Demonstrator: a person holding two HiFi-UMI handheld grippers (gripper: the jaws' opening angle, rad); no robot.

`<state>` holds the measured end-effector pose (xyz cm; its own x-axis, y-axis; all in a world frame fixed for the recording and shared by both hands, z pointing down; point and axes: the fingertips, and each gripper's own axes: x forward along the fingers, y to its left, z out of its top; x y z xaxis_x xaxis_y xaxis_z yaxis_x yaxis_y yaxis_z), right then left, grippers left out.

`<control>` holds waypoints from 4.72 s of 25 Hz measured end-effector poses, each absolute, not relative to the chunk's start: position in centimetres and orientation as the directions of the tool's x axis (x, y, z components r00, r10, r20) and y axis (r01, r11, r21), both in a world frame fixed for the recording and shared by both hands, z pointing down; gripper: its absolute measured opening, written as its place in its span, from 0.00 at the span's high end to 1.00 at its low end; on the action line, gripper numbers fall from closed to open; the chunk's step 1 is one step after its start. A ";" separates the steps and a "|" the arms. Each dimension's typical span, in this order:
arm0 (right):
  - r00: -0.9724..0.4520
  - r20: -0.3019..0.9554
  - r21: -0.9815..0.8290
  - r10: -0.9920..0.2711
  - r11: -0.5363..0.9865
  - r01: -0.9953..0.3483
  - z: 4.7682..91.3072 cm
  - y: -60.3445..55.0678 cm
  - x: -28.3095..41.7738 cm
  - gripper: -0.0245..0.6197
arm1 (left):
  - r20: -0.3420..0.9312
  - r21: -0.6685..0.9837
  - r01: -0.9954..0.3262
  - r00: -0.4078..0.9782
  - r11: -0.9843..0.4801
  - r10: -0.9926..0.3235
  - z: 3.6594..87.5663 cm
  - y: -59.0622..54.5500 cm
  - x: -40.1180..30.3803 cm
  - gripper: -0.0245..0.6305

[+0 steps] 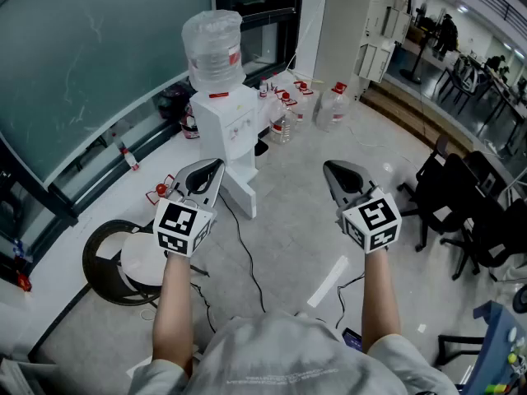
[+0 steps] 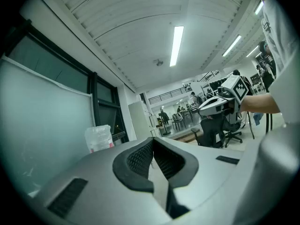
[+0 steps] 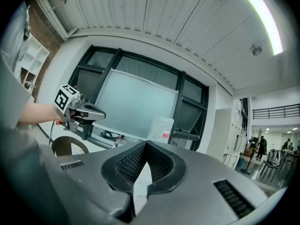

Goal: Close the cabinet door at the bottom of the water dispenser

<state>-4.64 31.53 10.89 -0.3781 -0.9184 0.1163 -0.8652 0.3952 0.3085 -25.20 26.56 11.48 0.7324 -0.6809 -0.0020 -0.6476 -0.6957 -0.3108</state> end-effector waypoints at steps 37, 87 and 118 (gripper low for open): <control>-0.433 0.109 0.224 -0.895 0.447 -0.866 14.1 23.0 12.8 0.93 | 0.108 -0.297 -0.704 0.647 -0.645 -0.755 15.5 20.3 -11.5 0.93; -0.562 0.484 -0.188 -0.671 0.547 -0.816 59.1 -19.6 7.2 0.93 | 0.583 0.220 -0.770 0.596 -0.599 -0.552 69.1 -19.5 -10.9 0.69; -0.623 0.601 -0.275 -0.501 0.602 -0.750 79.8 -18.0 10.1 0.92 | 0.840 0.314 -0.900 0.411 -0.301 -0.354 95.3 -13.9 -7.5 0.70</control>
<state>10.15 -18.04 79.85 -0.6228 -0.5014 0.6006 -0.7498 0.6017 -0.2752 -7.53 -13.92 95.31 0.4113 -0.3543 0.8398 -0.9005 -0.3006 0.3142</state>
